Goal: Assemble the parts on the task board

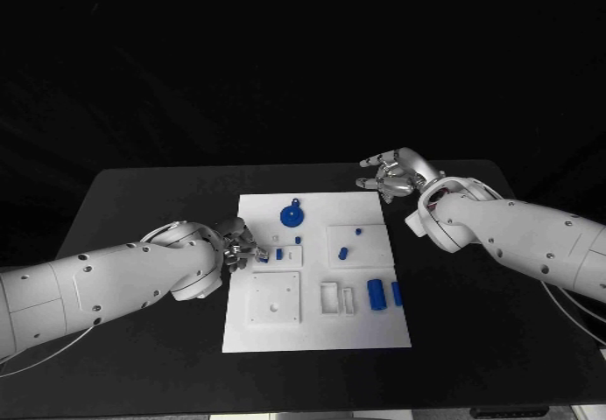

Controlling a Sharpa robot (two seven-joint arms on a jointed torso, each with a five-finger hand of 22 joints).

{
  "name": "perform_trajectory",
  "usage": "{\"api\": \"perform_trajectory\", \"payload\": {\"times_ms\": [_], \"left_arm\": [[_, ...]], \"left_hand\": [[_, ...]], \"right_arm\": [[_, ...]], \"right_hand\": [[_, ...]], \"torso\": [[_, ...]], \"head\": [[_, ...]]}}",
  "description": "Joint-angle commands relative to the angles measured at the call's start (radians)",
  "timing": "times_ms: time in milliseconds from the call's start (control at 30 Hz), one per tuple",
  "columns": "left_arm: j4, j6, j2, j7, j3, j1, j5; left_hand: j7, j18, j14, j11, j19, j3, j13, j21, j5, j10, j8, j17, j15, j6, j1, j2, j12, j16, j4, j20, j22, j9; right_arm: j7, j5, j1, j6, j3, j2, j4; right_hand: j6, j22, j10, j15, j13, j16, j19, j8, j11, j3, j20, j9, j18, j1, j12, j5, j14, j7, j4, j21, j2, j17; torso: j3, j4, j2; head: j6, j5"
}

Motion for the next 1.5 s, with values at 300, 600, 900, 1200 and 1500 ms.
{"api": "perform_trajectory", "payload": {"times_ms": [300, 600, 900, 1200, 1500], "left_arm": [[0.0, 0.062, 0.005, -0.03, -0.01, -0.013, -0.009], [-0.001, 0.005, 0.001, -0.028, -0.01, -0.013, -0.021], [0.003, -0.086, -0.01, -0.022, -0.01, -0.013, 0.005], [0.007, -0.133, -0.02, -0.025, -0.01, -0.013, 0.02], [0.007, -0.102, -0.019, -0.036, -0.01, -0.013, 0.026]], "left_hand": [[-0.12, 0.033, 0.001, -0.035, -0.001, 0.048, 0.012, 0.012, 0.029, 0.012, 0.007, 0.01, 0.005, 0.28, -0.014, 0.022, 0.008, -0.005, -0.06, 0.019, 0.019, 0.002], [-0.121, 0.043, 0.002, -0.036, -0.001, 0.048, 0.015, 0.017, 0.028, 0.012, 0.01, 0.016, 0.003, 0.28, -0.008, 0.023, 0.01, -0.004, -0.065, 0.027, 0.019, 0.004], [-0.121, 0.058, 0.003, -0.037, -0.002, 0.046, 0.017, 0.024, 0.027, 0.012, 0.011, 0.022, 0.003, 0.281, 0.004, 0.019, 0.01, -0.002, -0.06, 0.039, 0.019, 0.005], [-0.121, 0.084, 0.004, -0.037, -0.003, 0.046, 0.019, 0.031, 0.027, 0.011, 0.013, 0.024, 0.004, 0.281, 0.01, 0.016, 0.01, -0.002, -0.056, 0.063, 0.019, 0.006], [-0.121, 0.083, 0.003, -0.037, -0.004, 0.044, 0.019, 0.032, 0.013, 0.012, 0.012, 0.021, 0.004, 0.279, 0.015, 0.016, 0.01, -0.004, -0.055, 0.062, 0.019, 0.008]], "right_arm": [[0.011, -0.001, -0.001, 0.014, 0.0, 0.002, 0.0], [0.012, -0.001, -0.002, 0.013, 0.0, 0.002, -0.001], [0.012, -0.001, -0.002, 0.013, 0.0, 0.0, 0.0], [0.012, -0.001, -0.002, 0.013, 0.0, -0.002, 0.002], [0.011, -0.001, -0.002, 0.013, 0.0, -0.003, 0.002]], "right_hand": [[0.005, 0.034, 0.002, -0.003, 0.0, -0.001, 0.035, -0.001, -0.006, 0.005, 0.0, 0.002, 0.009, -0.012, 0.0, 0.004, 0.003, 0.0, -0.001, 0.002, -0.001, 0.001], [0.005, 0.034, 0.002, -0.003, 0.0, -0.001, 0.035, -0.001, -0.006, 0.005, 0.0, 0.002, 0.009, -0.012, 0.0, 0.004, 0.003, 0.0, -0.001, 0.002, -0.001, 0.001], [0.005, 0.034, 0.002, -0.003, 0.0, -0.001, 0.035, -0.001, -0.006, 0.005, 0.0, 0.002, 0.009, -0.012, 0.0, 0.004, 0.003, 0.0, -0.001, 0.002, -0.001, 0.001], [0.005, 0.034, 0.002, -0.003, 0.0, -0.001, 0.035, -0.001, -0.006, 0.005, 0.0, 0.002, 0.009, -0.012, 0.0, 0.004, 0.003, 0.0, -0.001, 0.002, -0.001, 0.001], [0.005, 0.034, 0.002, -0.003, 0.0, -0.001, 0.035, -0.001, -0.006, 0.005, 0.0, 0.002, 0.009, -0.012, 0.0, 0.004, 0.003, 0.0, -0.001, 0.002, -0.001, 0.001]], "torso": [[-0.0002, 0.0004, 0.0], [-0.0008, -0.0005, 0.0], [-0.0001, 0.0008, 0.0], [-0.0005, 0.0002, -0.001], [-0.0007, 0.0004, 0.0]], "head": [[0.001, 0.0], [0.001, 0.0], [0.001, -0.001], [0.002, 0.0], [0.001, 0.0]]}}
